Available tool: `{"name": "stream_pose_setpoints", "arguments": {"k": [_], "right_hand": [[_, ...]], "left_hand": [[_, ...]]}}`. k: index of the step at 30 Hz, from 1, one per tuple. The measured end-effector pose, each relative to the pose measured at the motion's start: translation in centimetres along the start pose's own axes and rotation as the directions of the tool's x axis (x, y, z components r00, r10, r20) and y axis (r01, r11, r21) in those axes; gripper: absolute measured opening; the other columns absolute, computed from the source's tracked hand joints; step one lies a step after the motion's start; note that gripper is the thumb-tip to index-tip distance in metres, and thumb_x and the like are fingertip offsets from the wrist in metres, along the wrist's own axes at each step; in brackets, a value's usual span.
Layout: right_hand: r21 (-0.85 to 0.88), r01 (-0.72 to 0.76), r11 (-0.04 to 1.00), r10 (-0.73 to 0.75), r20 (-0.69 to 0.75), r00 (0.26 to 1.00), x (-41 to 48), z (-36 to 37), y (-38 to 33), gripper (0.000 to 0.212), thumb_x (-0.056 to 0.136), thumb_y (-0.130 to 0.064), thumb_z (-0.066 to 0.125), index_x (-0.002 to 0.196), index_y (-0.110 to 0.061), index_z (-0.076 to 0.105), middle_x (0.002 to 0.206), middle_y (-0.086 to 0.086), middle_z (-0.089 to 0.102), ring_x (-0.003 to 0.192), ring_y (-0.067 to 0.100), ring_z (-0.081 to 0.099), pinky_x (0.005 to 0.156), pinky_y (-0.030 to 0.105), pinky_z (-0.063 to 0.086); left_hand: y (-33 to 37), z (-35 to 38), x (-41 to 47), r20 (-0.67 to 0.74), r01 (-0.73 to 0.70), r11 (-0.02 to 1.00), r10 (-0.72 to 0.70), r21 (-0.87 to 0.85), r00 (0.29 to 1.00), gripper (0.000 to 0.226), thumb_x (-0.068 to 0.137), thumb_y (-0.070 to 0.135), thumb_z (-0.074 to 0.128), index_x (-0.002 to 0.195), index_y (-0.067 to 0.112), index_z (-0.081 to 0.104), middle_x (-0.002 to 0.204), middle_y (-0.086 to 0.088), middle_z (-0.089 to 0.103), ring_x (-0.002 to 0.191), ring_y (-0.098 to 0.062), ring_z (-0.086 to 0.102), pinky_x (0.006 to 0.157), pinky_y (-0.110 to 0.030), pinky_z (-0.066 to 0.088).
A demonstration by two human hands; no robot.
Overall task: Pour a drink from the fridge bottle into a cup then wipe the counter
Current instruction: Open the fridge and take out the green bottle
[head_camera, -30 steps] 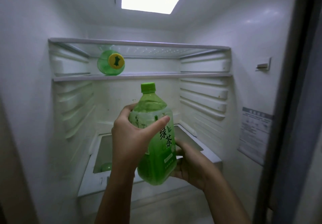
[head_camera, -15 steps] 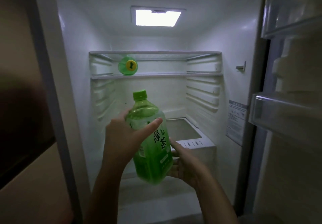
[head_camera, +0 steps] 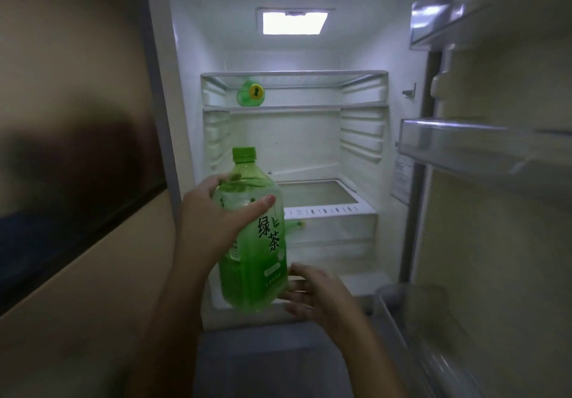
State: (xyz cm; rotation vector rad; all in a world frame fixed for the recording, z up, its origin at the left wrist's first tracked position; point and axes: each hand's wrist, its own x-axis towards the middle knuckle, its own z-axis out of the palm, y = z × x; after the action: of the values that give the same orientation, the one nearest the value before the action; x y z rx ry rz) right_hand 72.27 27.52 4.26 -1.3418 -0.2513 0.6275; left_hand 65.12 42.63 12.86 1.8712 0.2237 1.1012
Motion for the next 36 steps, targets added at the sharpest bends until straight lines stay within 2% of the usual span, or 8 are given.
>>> {"name": "stream_pose_setpoints", "arguments": {"k": [3, 7, 14, 20, 26, 31, 34, 36], "right_hand": [[-0.031, -0.016, 0.999, 0.015, -0.009, 1.000, -3.2, -0.1, 1.3, 0.018, 0.095, -0.021, 0.055, 0.094, -0.007, 0.066, 0.079, 0.014, 0.071, 0.069, 0.021, 0.070, 0.064, 0.029, 0.054], [-0.056, -0.031, 0.998, 0.029, -0.037, 0.999, -6.6, -0.2, 2.1, 0.018, 0.096, -0.022, 0.054, 0.090, -0.009, 0.064, 0.063, 0.006, 0.071, 0.059, 0.017, 0.069, 0.066, 0.030, 0.052], [-0.105, -0.049, 0.993, 0.047, -0.018, 0.999, -11.6, 1.4, 2.6, 0.019, 0.097, -0.024, 0.051, 0.094, -0.009, 0.063, 0.061, 0.006, 0.070, 0.060, 0.017, 0.068, 0.066, 0.030, 0.053], [-0.111, -0.056, 0.992, 0.059, 0.022, 0.998, -14.4, 2.6, 3.1, 0.024, 0.097, -0.023, 0.052, 0.110, -0.005, 0.061, 0.070, 0.010, 0.071, 0.063, 0.019, 0.068, 0.064, 0.029, 0.053], [-0.180, 0.031, 0.983, -0.025, 0.033, 0.999, -17.7, 3.1, 3.8, 0.027, 0.096, -0.025, 0.052, 0.113, -0.004, 0.056, 0.065, 0.005, 0.070, 0.060, 0.016, 0.068, 0.062, 0.028, 0.052], [-0.166, 0.057, 0.984, -0.053, 0.029, 0.998, -21.4, 3.8, 4.2, 0.020, 0.096, -0.024, 0.052, 0.107, -0.008, 0.059, 0.069, 0.009, 0.070, 0.063, 0.018, 0.068, 0.060, 0.026, 0.053], [-0.155, 0.101, 0.983, -0.107, -0.032, 0.994, -24.4, 4.2, 5.2, 0.022, 0.097, -0.021, 0.051, 0.110, -0.005, 0.058, 0.067, 0.010, 0.066, 0.062, 0.021, 0.066, 0.056, 0.025, 0.053], [-0.146, 0.132, 0.980, -0.145, -0.083, 0.986, -26.3, 4.3, 5.9, 0.024, 0.097, -0.021, 0.050, 0.111, -0.003, 0.059, 0.065, 0.007, 0.063, 0.060, 0.019, 0.064, 0.060, 0.028, 0.052]], "left_hand": [[0.8, -0.9, -2.8, 0.037, 0.032, 0.999, -0.031, -0.028, 0.999, 0.064, 0.058, 0.038, 0.093, 0.114, 0.018, 0.071, 0.098, 0.004, 0.076, 0.085, -0.009, 0.074, 0.077, -0.038, 0.062], [2.5, -1.7, -6.0, 0.066, 0.033, 0.999, -0.031, -0.020, 0.997, 0.061, 0.057, 0.037, 0.094, 0.111, 0.021, 0.071, 0.097, 0.007, 0.076, 0.086, -0.007, 0.073, 0.078, -0.038, 0.062], [4.7, -5.2, -10.0, 0.073, 0.072, 0.997, -0.071, -0.013, 0.995, 0.054, 0.060, 0.037, 0.093, 0.107, 0.022, 0.073, 0.096, 0.006, 0.077, 0.089, -0.010, 0.073, 0.080, -0.039, 0.062], [6.7, -7.7, -13.4, 0.051, 0.098, 0.989, -0.093, -0.111, 0.994, 0.052, 0.063, 0.023, 0.091, 0.111, 0.021, 0.072, 0.096, 0.005, 0.077, 0.086, -0.008, 0.074, 0.066, -0.018, 0.058], [9.2, -9.3, -16.5, 0.082, 0.076, 0.982, -0.063, -0.173, 0.995, 0.037, 0.066, 0.003, 0.083, 0.096, 0.020, 0.070, 0.074, 0.018, 0.075, 0.068, 0.002, 0.071, 0.053, -0.008, 0.050], [10.7, -11.6, -18.1, 0.085, 0.029, 0.993, -0.019, -0.111, 0.996, 0.041, 0.062, 0.020, 0.089, 0.098, 0.028, 0.072, 0.085, 0.014, 0.076, 0.078, -0.001, 0.072, 0.061, -0.012, 0.054], [11.4, -12.6, -20.0, 0.081, 0.015, 0.993, -0.005, -0.118, 0.997, 0.046, 0.061, 0.023, 0.089, 0.104, 0.021, 0.073, 0.088, 0.009, 0.077, 0.082, -0.004, 0.073, 0.064, -0.013, 0.055], [12.3, -13.1, -21.4, 0.090, -0.008, 0.992, 0.019, -0.123, 0.996, 0.050, 0.060, 0.025, 0.089, 0.107, 0.018, 0.073, 0.092, 0.006, 0.077, 0.085, -0.005, 0.073, 0.068, -0.014, 0.055]]}}
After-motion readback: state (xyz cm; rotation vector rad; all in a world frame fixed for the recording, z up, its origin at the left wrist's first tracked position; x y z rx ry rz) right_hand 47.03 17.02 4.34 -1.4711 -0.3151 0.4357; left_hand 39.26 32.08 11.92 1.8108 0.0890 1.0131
